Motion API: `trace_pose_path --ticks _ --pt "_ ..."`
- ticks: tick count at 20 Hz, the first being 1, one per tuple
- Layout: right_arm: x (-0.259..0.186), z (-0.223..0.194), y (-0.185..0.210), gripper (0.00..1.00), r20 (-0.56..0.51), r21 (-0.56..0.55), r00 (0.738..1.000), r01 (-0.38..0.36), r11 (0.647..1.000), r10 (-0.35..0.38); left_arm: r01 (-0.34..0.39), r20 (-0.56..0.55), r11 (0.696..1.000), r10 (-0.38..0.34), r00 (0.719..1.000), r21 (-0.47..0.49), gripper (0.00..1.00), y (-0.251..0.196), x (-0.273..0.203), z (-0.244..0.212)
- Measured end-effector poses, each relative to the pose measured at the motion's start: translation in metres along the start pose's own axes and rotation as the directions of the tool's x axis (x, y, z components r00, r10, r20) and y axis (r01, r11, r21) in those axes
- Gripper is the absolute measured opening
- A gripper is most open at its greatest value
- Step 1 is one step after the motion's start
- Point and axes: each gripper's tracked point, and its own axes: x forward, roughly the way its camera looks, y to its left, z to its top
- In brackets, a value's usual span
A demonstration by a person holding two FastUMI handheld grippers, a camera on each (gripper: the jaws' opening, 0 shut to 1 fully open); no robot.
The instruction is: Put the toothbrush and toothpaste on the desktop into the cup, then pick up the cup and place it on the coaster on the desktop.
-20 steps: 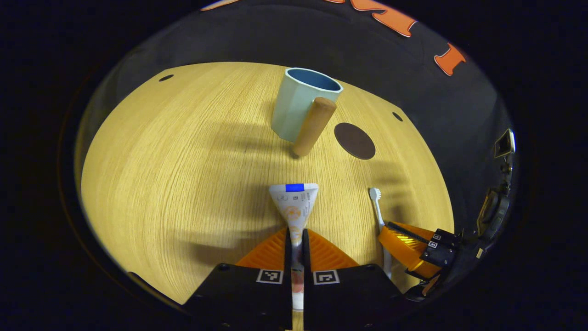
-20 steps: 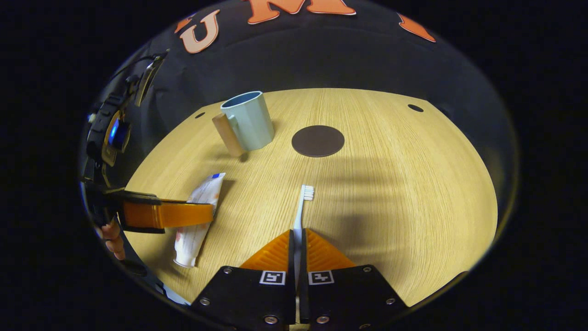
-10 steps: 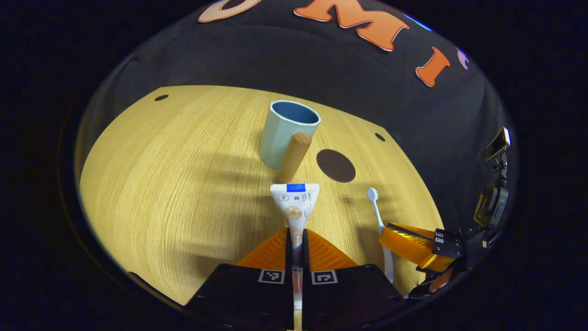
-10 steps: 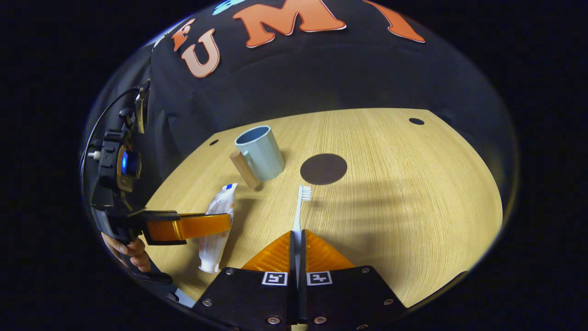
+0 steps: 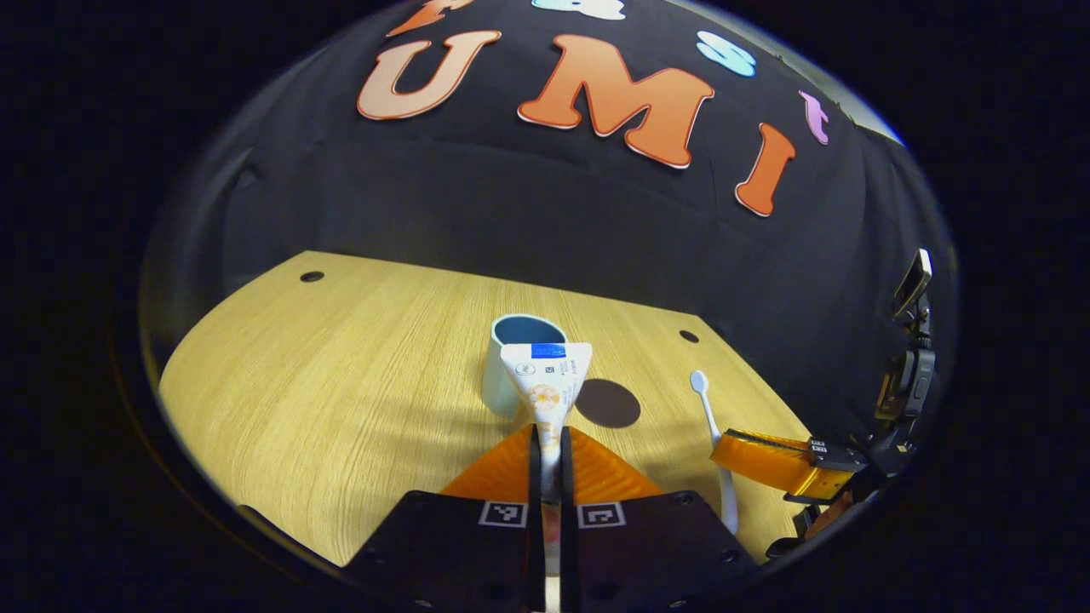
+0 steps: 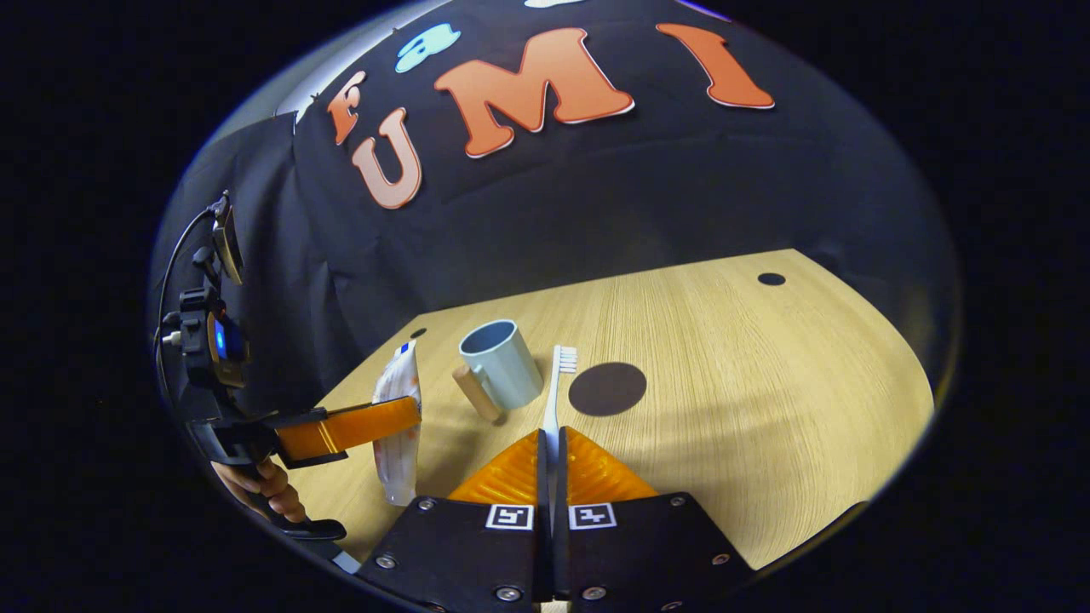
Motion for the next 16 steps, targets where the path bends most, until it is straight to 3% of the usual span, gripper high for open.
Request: trace_pose_path --ticks 10,16 --pt "-0.01 0.051 0.006 0.01 0.169 -0.042 0.985 -0.024 0.999 0.031 -0.002 0.22 0.999 0.009 0.976 -0.034 0.06 0.0 0.022 0.09" --pt "-0.013 0.081 0.016 0.01 0.307 -0.114 0.95 -0.031 0.993 0.065 -0.028 0.375 0.999 0.042 0.926 -0.043 0.06 0.008 0.04 0.143"
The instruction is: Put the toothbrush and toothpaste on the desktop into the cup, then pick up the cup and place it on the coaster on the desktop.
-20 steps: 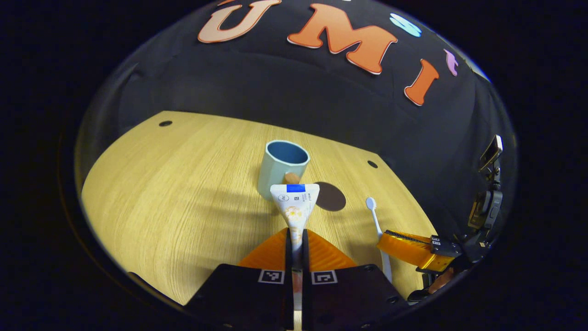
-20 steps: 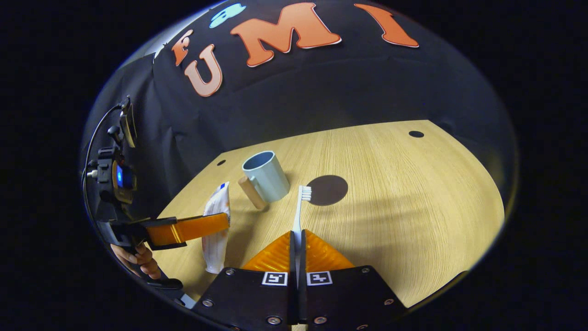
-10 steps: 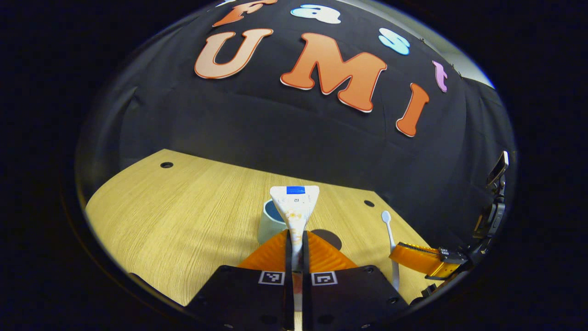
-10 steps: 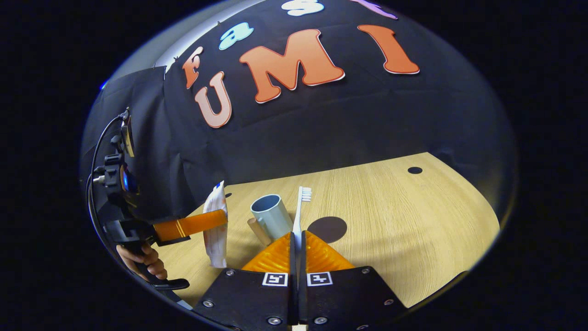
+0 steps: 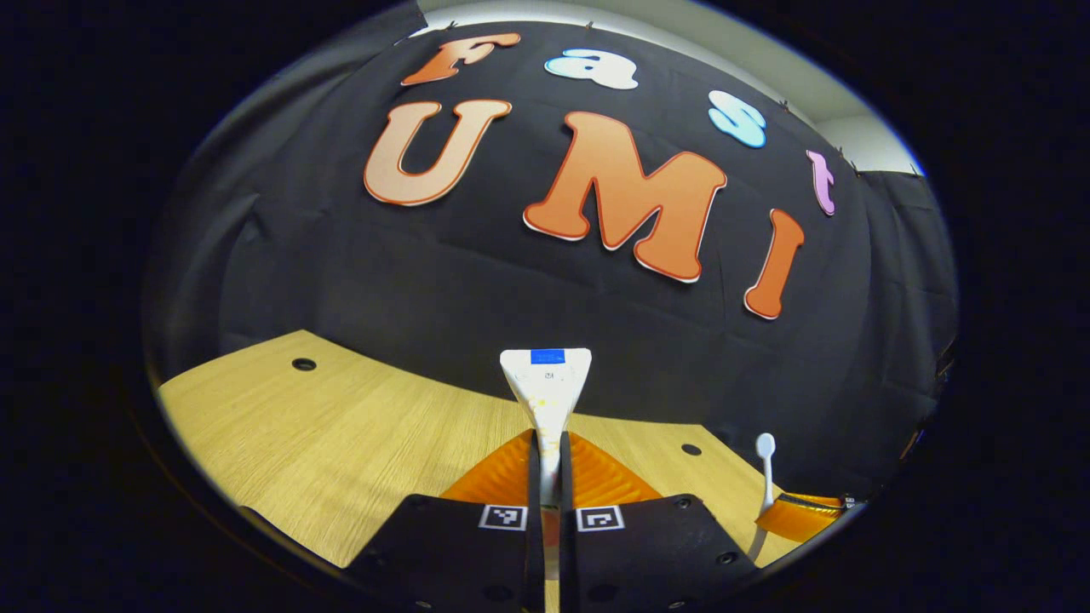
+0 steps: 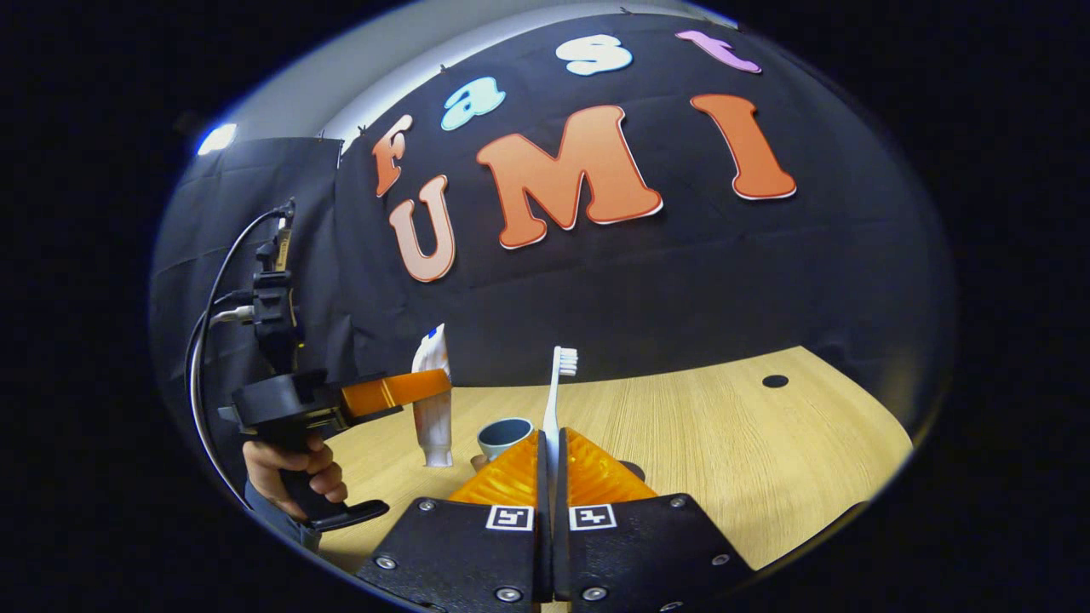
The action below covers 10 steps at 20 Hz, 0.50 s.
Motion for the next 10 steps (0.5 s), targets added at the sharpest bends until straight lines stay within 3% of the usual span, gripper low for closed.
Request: trace_pose_path --ticks 6,10 --pt "0.005 0.007 0.0 0.01 0.04 0.013 0.999 -0.024 1.0 0.023 -0.048 0.081 0.998 0.051 0.995 -0.044 0.06 0.021 0.042 0.012" --pt "0.004 0.013 -0.003 0.01 0.064 0.002 0.998 -0.024 1.0 0.024 -0.003 0.064 0.999 0.005 0.998 -0.034 0.06 0.017 0.068 -0.002"
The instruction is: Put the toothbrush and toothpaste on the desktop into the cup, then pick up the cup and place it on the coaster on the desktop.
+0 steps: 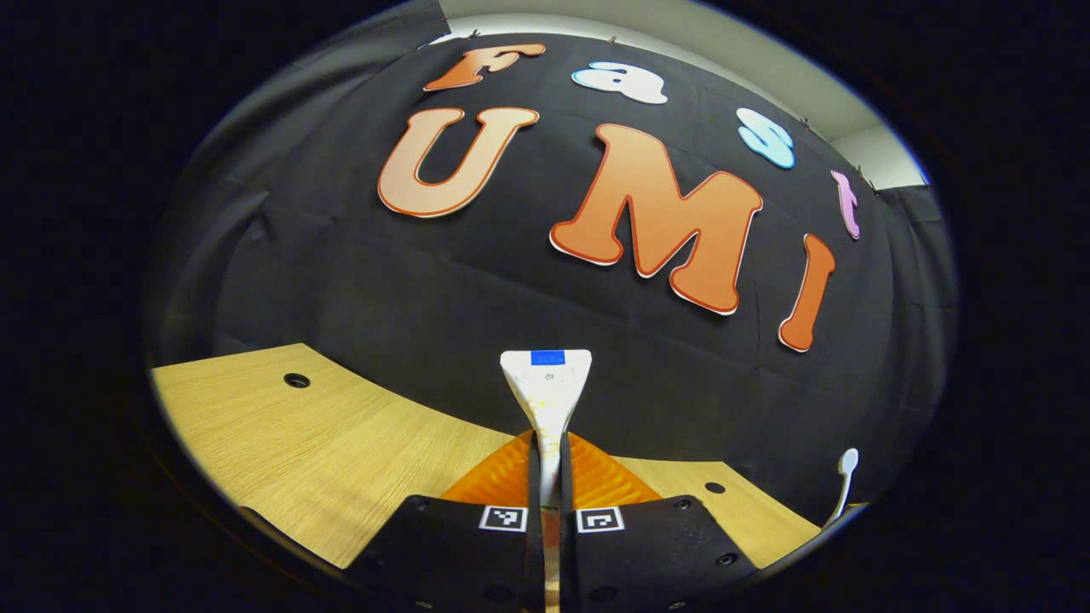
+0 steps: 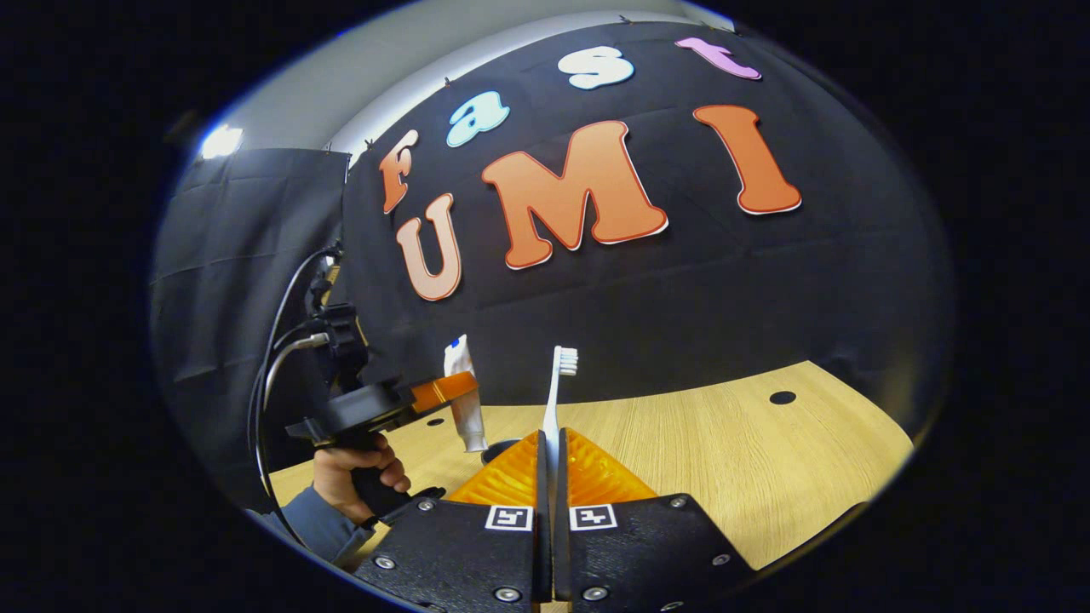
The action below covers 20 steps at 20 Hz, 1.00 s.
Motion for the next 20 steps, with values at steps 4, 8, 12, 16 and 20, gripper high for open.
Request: trace_pose_path --ticks 4,8,12,16,20 --pt "0.001 0.01 -0.003 0.01 0.029 -0.001 1.0 0.005 1.0 -0.005 0.038 -0.024 0.999 -0.037 0.999 0.032 0.07 -0.001 0.016 -0.017" --pt "0.007 0.013 -0.005 0.01 0.037 0.001 0.999 0.014 1.0 -0.014 0.056 -0.035 0.998 -0.055 0.998 0.037 0.07 0.006 0.027 -0.029" --pt "0.015 0.018 -0.002 0.02 0.055 0.002 0.998 0.01 1.0 -0.01 0.04 -0.062 0.999 -0.04 0.997 0.003 0.07 0.018 0.032 -0.044" --pt "0.022 0.021 0.002 0.02 0.068 0.0 0.998 -0.005 1.0 0.005 0.042 -0.122 0.999 -0.046 0.991 -0.035 0.16 0.025 0.023 -0.065" --pt "0.028 0.028 0.008 0.02 0.09 0.004 0.996 -0.017 1.0 0.017 0.04 -0.17 0.999 -0.036 0.985 0.024 0.22 0.03 0.017 -0.076"
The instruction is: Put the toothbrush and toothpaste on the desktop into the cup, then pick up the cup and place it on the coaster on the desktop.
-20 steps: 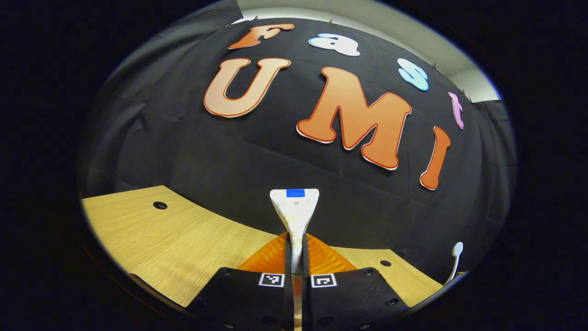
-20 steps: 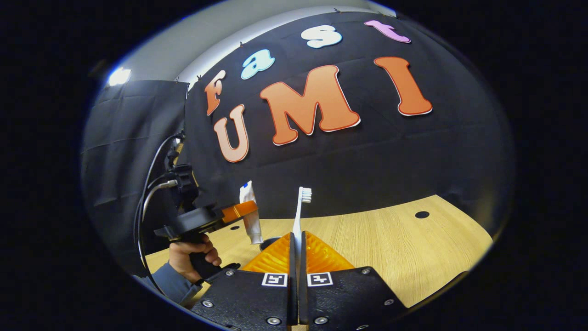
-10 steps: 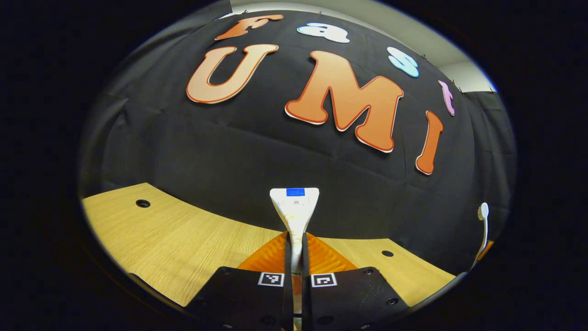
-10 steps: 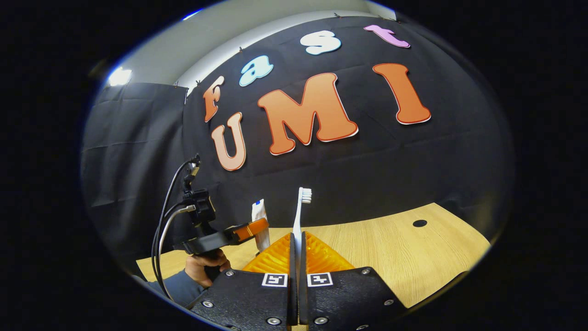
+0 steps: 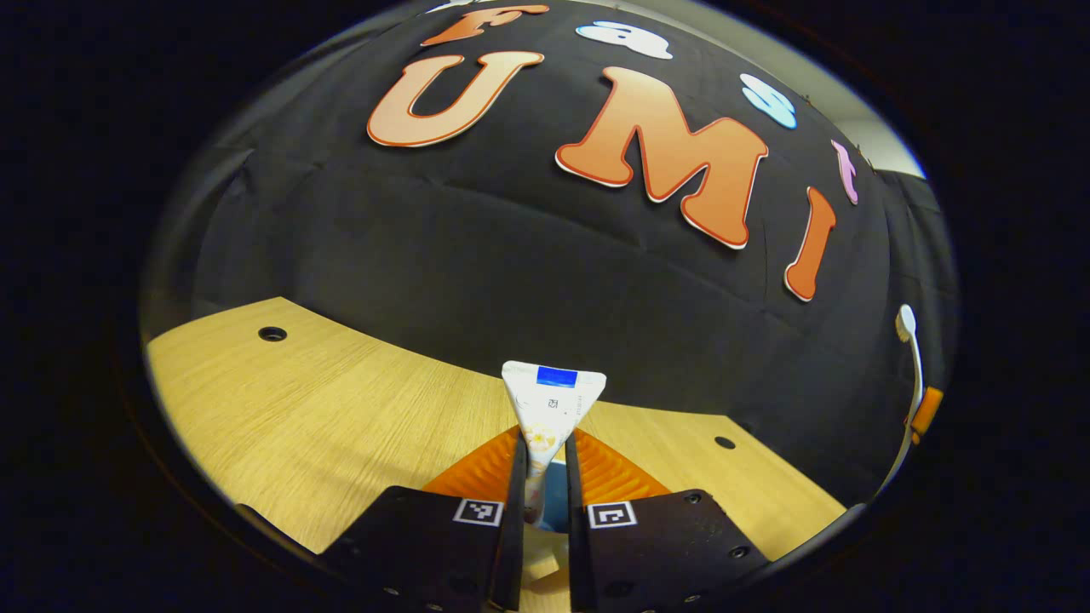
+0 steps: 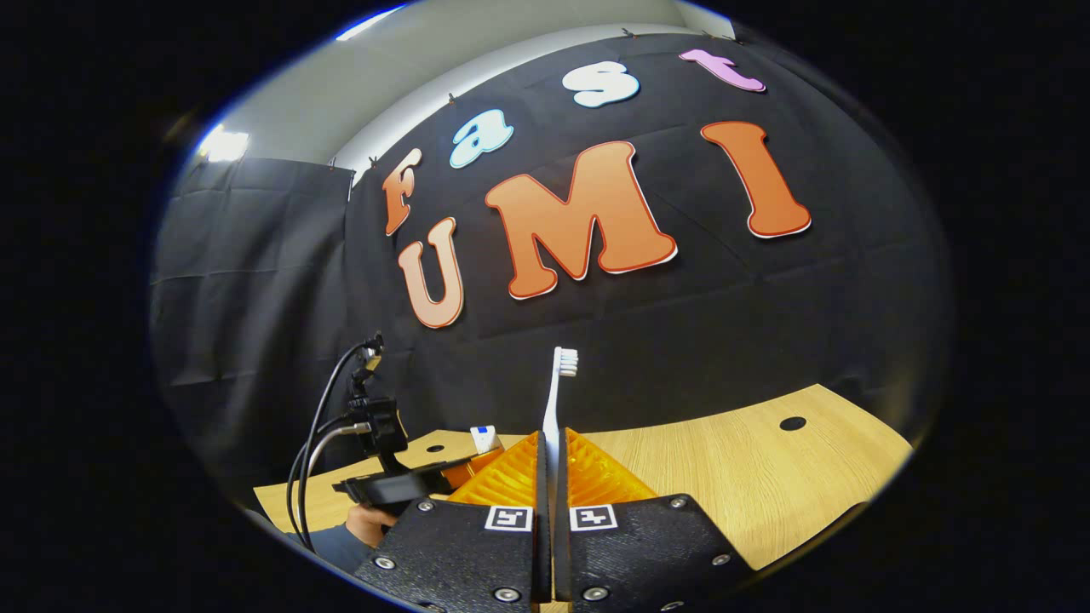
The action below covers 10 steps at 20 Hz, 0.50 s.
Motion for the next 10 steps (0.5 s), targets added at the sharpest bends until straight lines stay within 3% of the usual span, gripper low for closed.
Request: trace_pose_path --ticks 4,7,10 --pt "0.007 0.007 0.004 0.02 0.022 -0.007 1.0 -0.007 1.0 0.007 0.016 -0.014 1.0 -0.015 1.0 0.012 0.33 -0.002 -0.024 -0.009" --pt "0.017 0.017 0.007 0.02 0.053 -0.016 0.999 -0.009 1.0 0.01 0.014 0.056 0.999 -0.017 0.998 0.039 0.7 -0.002 -0.042 0.01" --pt "0.028 0.029 0.013 0.02 0.107 -0.027 0.994 -0.013 1.0 0.016 0.012 0.128 0.998 -0.019 0.992 0.058 0.75 -0.001 -0.062 0.03"
